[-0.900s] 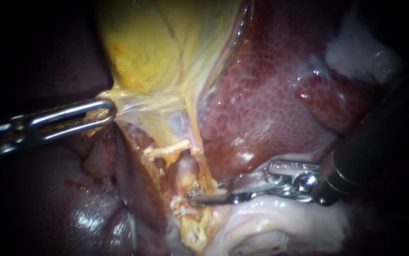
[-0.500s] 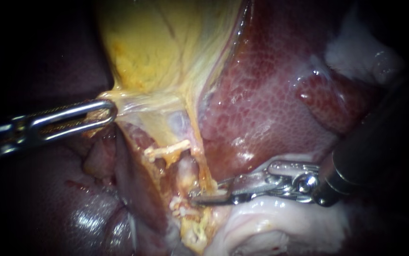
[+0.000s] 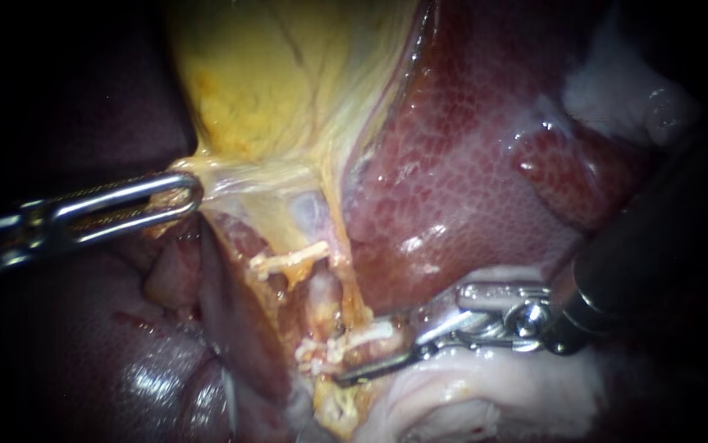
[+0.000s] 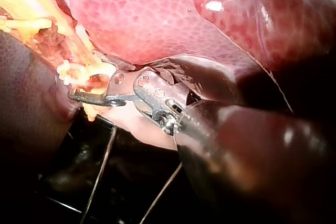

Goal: Going back first clip right tube

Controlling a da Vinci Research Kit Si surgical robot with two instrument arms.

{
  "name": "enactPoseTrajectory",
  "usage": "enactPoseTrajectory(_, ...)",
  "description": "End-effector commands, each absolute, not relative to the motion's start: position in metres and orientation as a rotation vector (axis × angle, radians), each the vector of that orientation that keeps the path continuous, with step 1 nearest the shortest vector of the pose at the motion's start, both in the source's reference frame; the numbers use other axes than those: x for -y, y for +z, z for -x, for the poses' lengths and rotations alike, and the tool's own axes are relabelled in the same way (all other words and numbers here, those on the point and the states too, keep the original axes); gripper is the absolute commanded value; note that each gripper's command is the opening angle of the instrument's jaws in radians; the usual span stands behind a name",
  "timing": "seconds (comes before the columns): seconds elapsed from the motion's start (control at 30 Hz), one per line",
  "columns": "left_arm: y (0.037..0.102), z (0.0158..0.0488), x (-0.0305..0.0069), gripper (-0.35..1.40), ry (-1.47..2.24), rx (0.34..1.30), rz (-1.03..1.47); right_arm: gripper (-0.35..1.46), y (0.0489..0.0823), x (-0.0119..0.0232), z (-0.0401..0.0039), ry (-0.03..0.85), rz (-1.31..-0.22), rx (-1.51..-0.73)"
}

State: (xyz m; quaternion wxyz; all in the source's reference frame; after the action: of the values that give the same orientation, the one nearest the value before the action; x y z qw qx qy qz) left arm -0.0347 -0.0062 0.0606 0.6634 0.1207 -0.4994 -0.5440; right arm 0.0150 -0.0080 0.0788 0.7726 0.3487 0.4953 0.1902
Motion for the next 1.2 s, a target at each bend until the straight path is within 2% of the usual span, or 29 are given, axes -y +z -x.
enactPoseTrajectory(0.03,0.0606,0.0346,0.0062,-0.35,-1.229,1.129,-0.273,0.59,0.0786,0.0079,-0.015,0.406,-0.75,-1.077)
enactPoseTrajectory(0.27,0.0606,0.0346,0.0062,-0.35,-1.229,1.129,-0.273,0.6,0.077,0.0062,-0.014,0.353,-0.734,-1.101)
enactPoseTrajectory(0.43,0.0606,0.0346,0.0062,-0.35,-1.229,1.129,-0.273,0.6,0.0756,0.0047,-0.0116,0.354,-0.724,-1.107)
enactPoseTrajectory(0.8,0.0608,0.0347,0.0063,-0.35,-1.228,1.129,-0.272,0.6,0.0689,0.0,-0.0063,0.379,-0.676,-1.146)
enactPoseTrajectory(1.03,0.0611,0.035,0.0065,-0.35,-1.229,1.129,-0.269,0.6,0.0648,-0.0025,-0.0048,0.414,-0.671,-1.202)
enactPoseTrajectory(1.2,0.0614,0.0353,0.0066,-0.35,-1.229,1.13,-0.266,0.6,0.0632,-0.003,-0.0045,0.425,-0.662,-1.219)
